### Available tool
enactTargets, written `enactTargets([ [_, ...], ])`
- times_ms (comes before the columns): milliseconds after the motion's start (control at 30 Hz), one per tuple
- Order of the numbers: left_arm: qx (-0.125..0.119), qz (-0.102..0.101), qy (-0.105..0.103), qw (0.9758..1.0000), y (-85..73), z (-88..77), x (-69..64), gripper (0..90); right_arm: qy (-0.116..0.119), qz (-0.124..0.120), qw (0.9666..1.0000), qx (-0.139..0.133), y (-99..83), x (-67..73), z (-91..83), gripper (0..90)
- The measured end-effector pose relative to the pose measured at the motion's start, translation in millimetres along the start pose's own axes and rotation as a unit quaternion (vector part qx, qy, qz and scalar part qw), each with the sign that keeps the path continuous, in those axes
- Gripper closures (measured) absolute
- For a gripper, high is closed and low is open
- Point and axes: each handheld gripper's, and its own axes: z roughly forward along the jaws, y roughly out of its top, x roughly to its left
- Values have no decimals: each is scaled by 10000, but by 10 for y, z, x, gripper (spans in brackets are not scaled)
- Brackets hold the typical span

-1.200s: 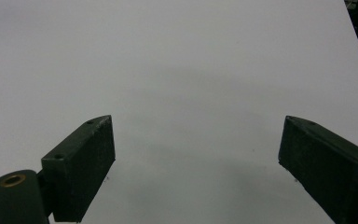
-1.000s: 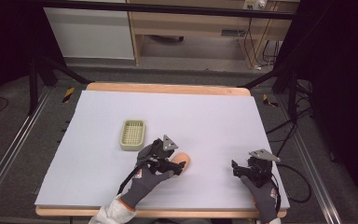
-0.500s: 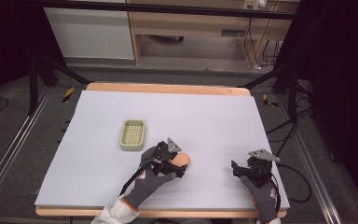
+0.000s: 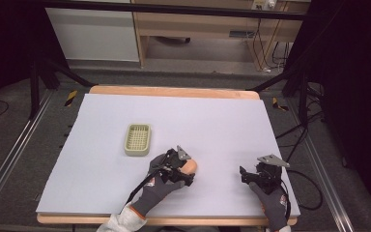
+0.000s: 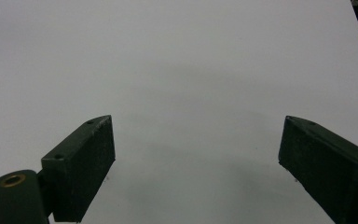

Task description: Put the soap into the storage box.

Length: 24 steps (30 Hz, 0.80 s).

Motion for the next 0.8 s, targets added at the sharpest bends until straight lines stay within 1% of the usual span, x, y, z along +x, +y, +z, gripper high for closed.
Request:
enactTargets([
  [167,129,40,68,9999,-21,63,-15,227,-2,-16,10000,22,-1,4,6,109],
  [267,157,52,48,9999,-21,71,-20,236,7,-12,10000,35,-1,8,8,109],
  [333,146,19,29,9999,-21,73,-20,244,11,-35,10000,38,-2,8,10,109],
  [533,147,28,13,9999,-21,70,-18,260,8,-13,10000,60,-2,13,12,109],
  [667,153,22,31,9999,-19,64,-14,294,19,-18,10000,71,-2,13,16,109],
  [800,197,7,14,9998,-9,62,-8,302,14,-3,10000,78,-3,12,16,108],
])
